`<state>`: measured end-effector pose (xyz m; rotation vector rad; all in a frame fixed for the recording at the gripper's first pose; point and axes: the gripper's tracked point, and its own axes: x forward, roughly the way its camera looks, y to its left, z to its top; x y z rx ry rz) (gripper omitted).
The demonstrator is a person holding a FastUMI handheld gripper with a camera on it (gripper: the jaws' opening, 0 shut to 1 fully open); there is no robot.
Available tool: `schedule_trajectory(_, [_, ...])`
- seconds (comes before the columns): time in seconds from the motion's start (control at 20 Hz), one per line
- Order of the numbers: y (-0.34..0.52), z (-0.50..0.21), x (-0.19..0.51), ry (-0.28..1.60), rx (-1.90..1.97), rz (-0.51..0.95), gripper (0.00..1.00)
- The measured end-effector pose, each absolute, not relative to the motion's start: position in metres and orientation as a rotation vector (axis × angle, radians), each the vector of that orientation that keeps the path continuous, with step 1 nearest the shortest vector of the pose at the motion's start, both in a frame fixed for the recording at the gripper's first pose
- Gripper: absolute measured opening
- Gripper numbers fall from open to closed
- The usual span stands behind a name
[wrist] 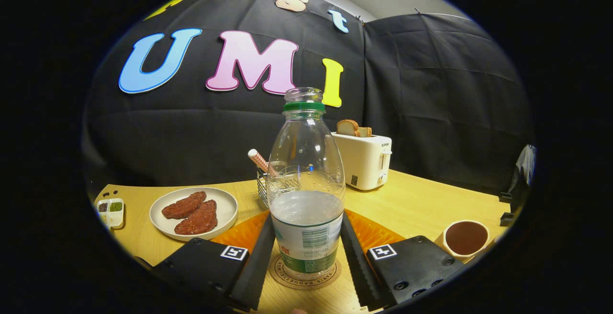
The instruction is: Take the bottle from table, then pour the juice into the cup, finally place the bottle on the coaster
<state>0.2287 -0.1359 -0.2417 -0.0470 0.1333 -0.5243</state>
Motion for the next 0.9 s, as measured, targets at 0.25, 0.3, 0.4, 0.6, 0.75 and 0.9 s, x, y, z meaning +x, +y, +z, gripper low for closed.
schedule_trajectory(0.25, [-0.137,-0.245,0.227,0.145,-0.048,-0.529,0.79])
schedule_trajectory(0.3, [-0.138,-0.246,0.226,0.149,-0.053,-0.530,0.79])
schedule_trajectory(0.4, [-0.135,-0.248,0.226,0.157,-0.052,-0.516,0.92])
schedule_trajectory(0.6, [-0.133,-0.251,0.220,0.167,-0.044,-0.509,0.97])
schedule_trajectory(0.75, [-0.132,-0.253,0.210,0.180,-0.055,-0.521,0.97])
schedule_trajectory(0.9, [-0.129,-0.255,0.197,0.196,-0.050,-0.525,0.97])
